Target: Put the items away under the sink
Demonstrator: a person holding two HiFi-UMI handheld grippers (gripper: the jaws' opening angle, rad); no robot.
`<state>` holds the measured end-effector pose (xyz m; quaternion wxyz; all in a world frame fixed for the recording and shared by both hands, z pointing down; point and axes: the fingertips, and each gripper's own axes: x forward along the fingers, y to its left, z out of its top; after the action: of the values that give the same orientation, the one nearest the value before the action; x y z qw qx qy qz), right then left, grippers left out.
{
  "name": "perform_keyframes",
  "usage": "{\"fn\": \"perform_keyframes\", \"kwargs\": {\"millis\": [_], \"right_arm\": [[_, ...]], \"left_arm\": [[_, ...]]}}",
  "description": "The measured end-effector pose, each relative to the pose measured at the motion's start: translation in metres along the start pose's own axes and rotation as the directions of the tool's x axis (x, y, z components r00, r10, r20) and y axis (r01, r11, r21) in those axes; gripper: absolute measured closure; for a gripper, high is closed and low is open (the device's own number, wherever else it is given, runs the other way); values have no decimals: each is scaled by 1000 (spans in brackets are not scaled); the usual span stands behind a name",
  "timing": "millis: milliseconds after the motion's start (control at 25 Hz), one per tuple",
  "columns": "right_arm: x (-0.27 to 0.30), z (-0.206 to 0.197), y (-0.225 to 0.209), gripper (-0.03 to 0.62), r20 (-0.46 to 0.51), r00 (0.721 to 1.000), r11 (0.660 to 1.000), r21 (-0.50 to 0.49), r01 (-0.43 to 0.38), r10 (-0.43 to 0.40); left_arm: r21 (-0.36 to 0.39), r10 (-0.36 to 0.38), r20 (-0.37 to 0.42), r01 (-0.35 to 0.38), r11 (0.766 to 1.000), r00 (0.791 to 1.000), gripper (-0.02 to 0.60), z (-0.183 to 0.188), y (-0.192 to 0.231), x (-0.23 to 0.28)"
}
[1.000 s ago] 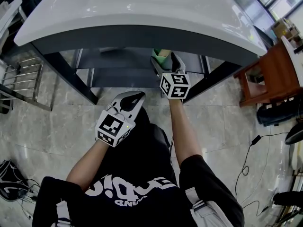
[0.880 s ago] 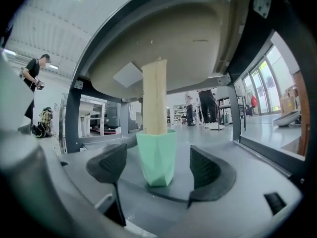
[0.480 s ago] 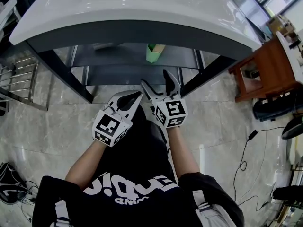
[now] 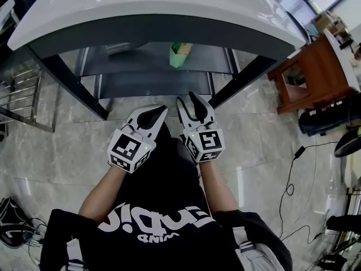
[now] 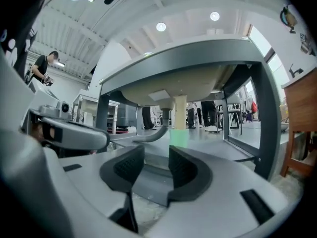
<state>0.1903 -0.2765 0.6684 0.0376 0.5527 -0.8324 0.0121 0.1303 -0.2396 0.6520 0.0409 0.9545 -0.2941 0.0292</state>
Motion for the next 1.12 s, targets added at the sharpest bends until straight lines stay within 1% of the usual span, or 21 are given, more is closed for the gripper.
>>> {"fn": "perform_keyframes", "kwargs": {"millis": [80, 160, 240, 360, 480, 600, 680, 800, 1000, 1120], "right_arm": [[-5, -4, -1, 476, -7, 1000, 1000, 2, 16, -16], [-8, -6, -3, 514, -15, 999, 999, 2, 34, -34], [-11, -5, -6, 569, -21, 999, 999, 5, 49, -49], [-13, 9, -7, 576, -24, 999, 999, 14, 47, -46], [-21, 53, -5, 576, -10, 1000, 1000, 20, 20, -20], [-41, 106, 8, 576, -24, 1000, 1000, 24, -17, 18], [-53, 146, 16, 576, -37, 999, 999, 25, -32, 33], [-68, 207, 26, 576, -45, 998, 998, 38, -52, 54], [-95, 296, 46, 576, -52, 994, 993, 68, -93, 97], [-93, 352, 67, 576, -76, 989, 991, 63, -122, 127]], "left_arm": [[1, 4, 0, -4, 1000, 1000, 562, -1, -1, -2], [0, 6, -4, -6, 1000, 1000, 563, -2, -2, -3], [-12, 8, -12, -8, 1000, 1000, 563, -2, -3, -3], [-49, 15, -22, -16, 999, 1000, 562, 8, 0, -5], [-57, 11, -37, -13, 998, 999, 563, 37, -6, -9], [-59, 6, -87, -11, 998, 996, 563, 76, -20, -23], [-75, -3, -106, -5, 997, 994, 563, 112, -26, -31], [-85, -8, -105, -1, 996, 994, 563, 175, -32, -42], [-78, -7, -88, 0, 997, 996, 563, 274, -47, -57], [-92, -12, -77, 5, 996, 997, 563, 334, -41, -70]]}}
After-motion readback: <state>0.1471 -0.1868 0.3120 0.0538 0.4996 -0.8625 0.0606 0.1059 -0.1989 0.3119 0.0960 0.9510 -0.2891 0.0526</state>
